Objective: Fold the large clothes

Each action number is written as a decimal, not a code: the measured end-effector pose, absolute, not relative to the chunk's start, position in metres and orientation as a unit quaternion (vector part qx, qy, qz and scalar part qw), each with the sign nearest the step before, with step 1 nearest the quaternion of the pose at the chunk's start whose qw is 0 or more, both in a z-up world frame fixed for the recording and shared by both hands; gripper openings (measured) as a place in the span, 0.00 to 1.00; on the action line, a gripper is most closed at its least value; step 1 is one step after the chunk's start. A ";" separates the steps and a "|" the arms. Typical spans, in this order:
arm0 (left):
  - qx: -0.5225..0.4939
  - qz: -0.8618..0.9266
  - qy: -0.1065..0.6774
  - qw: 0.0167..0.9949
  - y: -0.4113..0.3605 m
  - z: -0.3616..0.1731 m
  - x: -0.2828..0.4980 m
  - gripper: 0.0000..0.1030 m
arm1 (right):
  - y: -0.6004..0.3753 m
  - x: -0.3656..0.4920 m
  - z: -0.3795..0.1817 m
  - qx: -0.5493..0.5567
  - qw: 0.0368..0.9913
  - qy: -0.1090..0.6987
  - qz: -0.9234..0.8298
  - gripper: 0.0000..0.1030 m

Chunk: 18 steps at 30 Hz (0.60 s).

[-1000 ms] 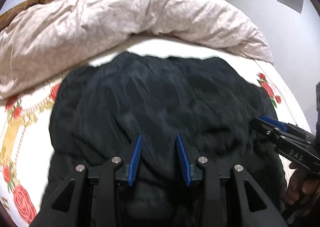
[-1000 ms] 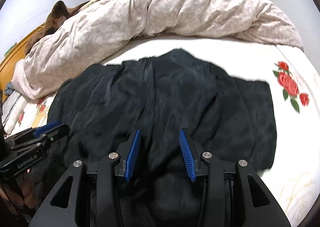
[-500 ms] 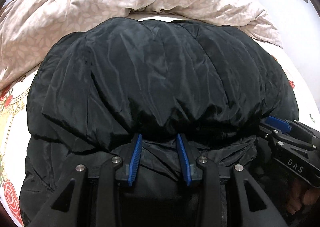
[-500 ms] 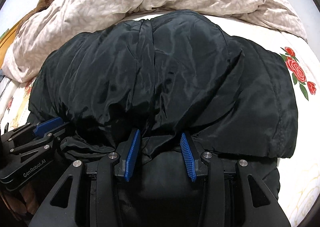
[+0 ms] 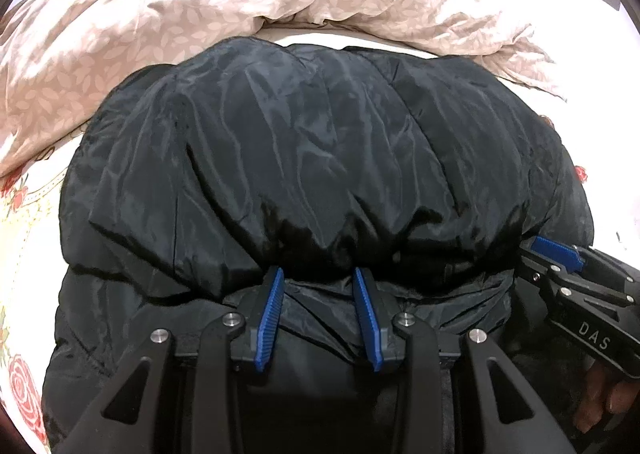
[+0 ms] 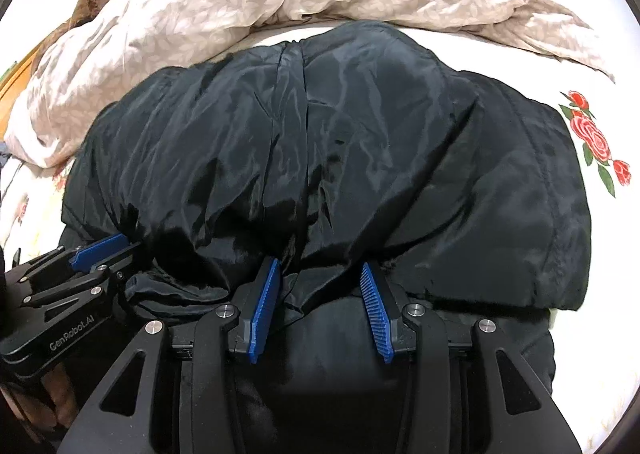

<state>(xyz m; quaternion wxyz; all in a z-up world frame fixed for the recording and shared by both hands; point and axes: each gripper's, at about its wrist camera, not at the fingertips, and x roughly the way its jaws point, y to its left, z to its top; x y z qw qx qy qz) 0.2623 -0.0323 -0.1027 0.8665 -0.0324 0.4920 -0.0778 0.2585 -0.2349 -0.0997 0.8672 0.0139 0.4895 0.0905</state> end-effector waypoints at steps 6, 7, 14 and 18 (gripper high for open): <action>-0.029 -0.079 0.482 0.872 -0.031 -0.076 0.238 0.37 | -0.244 0.233 -0.072 0.013 0.879 0.470 0.085 0.41; -0.028 -0.080 0.479 0.874 -0.030 -0.071 0.232 0.37 | -0.247 0.229 -0.068 0.014 0.880 0.467 0.085 0.41; -0.018 -0.081 0.462 0.883 -0.034 -0.036 0.180 0.37 | -0.270 0.172 -0.031 0.024 0.896 0.436 0.082 0.41; -0.011 -0.084 0.450 0.889 -0.037 -0.017 0.145 0.37 | -0.279 0.138 -0.014 0.032 0.903 0.422 0.081 0.41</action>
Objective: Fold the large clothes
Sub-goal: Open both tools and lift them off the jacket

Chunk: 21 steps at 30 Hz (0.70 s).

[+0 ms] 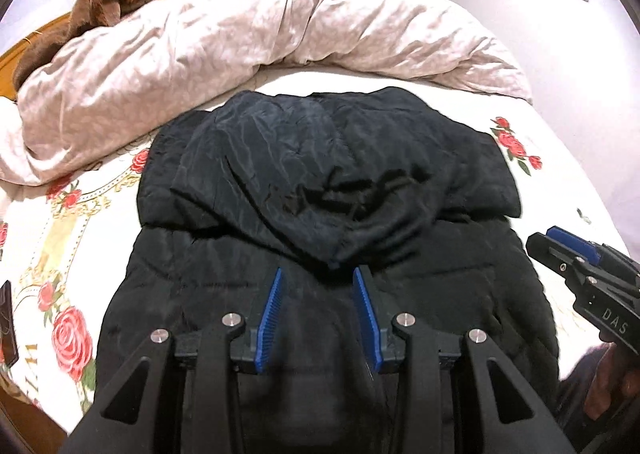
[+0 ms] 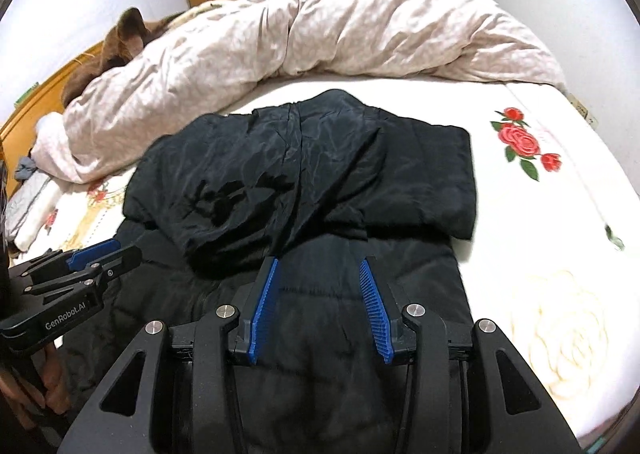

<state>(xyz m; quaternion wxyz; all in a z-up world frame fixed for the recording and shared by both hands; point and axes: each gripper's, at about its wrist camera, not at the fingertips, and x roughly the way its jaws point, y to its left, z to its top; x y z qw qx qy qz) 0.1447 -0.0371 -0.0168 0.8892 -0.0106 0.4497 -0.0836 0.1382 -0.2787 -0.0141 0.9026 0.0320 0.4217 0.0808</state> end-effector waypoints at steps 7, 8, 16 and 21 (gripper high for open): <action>-0.006 -0.084 0.430 0.899 -0.036 0.005 0.096 0.46 | -0.290 0.084 0.001 0.041 0.908 0.409 0.085 0.44; -0.005 -0.083 0.428 0.900 -0.035 0.007 0.089 0.47 | -0.291 0.078 0.002 0.043 0.908 0.408 0.086 0.46; -0.003 -0.079 0.427 0.901 -0.028 0.005 0.053 0.48 | -0.303 0.038 0.000 0.055 0.910 0.402 0.081 0.47; -0.005 -0.079 0.433 0.898 -0.025 -0.001 0.041 0.48 | -0.310 0.024 -0.004 0.053 0.912 0.401 0.067 0.48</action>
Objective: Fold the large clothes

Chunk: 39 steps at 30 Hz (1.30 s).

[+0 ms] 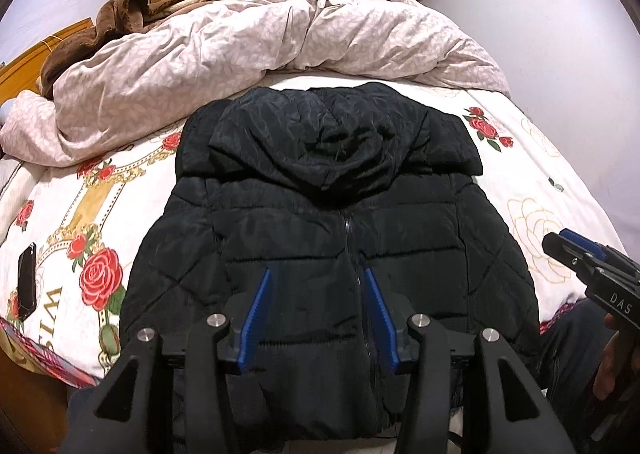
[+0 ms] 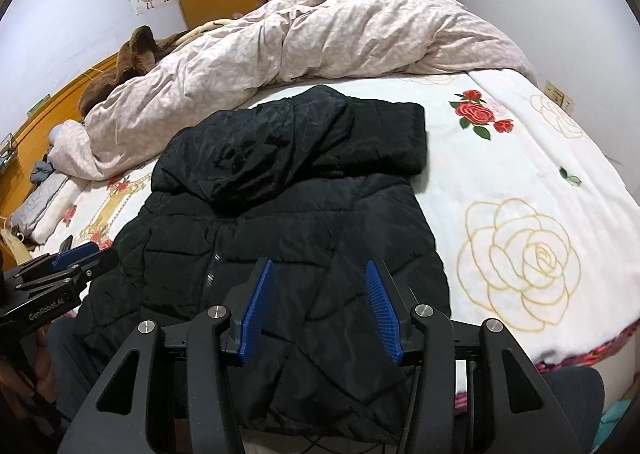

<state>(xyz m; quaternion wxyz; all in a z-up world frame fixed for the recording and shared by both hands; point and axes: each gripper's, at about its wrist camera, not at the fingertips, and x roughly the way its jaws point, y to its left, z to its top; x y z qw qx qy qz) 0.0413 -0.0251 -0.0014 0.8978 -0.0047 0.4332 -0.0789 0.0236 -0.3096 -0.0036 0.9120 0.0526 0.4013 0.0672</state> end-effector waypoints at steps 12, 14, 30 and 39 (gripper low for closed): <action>-0.007 -0.076 0.440 0.895 -0.022 -0.011 0.027 0.48 | -0.320 0.009 -0.012 0.051 0.912 0.404 0.052 0.48; -0.009 -0.074 0.443 0.894 -0.018 -0.014 0.027 0.48 | -0.322 0.009 -0.015 0.052 0.910 0.409 0.051 0.48; -0.039 0.017 0.474 0.880 0.073 -0.059 0.059 0.55 | -0.380 0.034 -0.091 0.103 0.868 0.486 -0.015 0.57; -0.082 0.069 0.519 0.848 0.129 -0.100 0.073 0.56 | -0.400 0.043 -0.130 0.165 0.827 0.538 0.004 0.58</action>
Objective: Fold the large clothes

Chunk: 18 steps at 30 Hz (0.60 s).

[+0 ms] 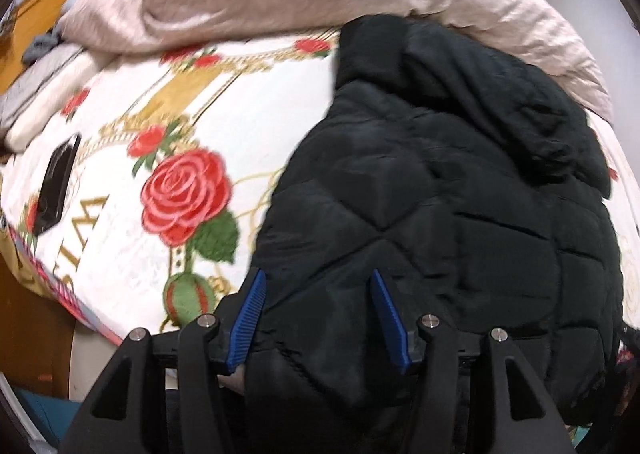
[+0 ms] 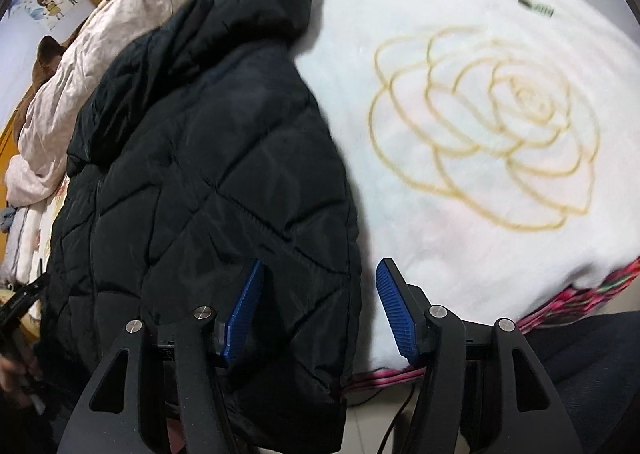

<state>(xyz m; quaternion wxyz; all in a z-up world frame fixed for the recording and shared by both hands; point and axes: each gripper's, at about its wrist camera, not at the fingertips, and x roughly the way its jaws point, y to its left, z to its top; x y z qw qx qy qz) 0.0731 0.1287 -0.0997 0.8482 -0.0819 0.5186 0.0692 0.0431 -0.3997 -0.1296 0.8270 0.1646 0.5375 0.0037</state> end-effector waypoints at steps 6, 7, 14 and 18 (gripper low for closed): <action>-0.100 0.095 0.517 0.845 0.143 -0.102 0.067 0.59 | -0.396 0.032 -0.135 0.205 0.802 0.560 0.043 0.58; -0.109 0.101 0.518 0.843 0.146 -0.103 0.065 0.59 | -0.395 0.031 -0.136 0.201 0.801 0.562 0.046 0.60; -0.141 0.075 0.562 0.812 0.144 -0.129 0.070 0.62 | -0.403 0.035 -0.149 0.230 0.785 0.572 0.055 0.62; -0.129 0.065 0.571 0.808 0.135 -0.136 0.076 0.60 | -0.399 0.037 -0.146 0.205 0.791 0.573 0.061 0.54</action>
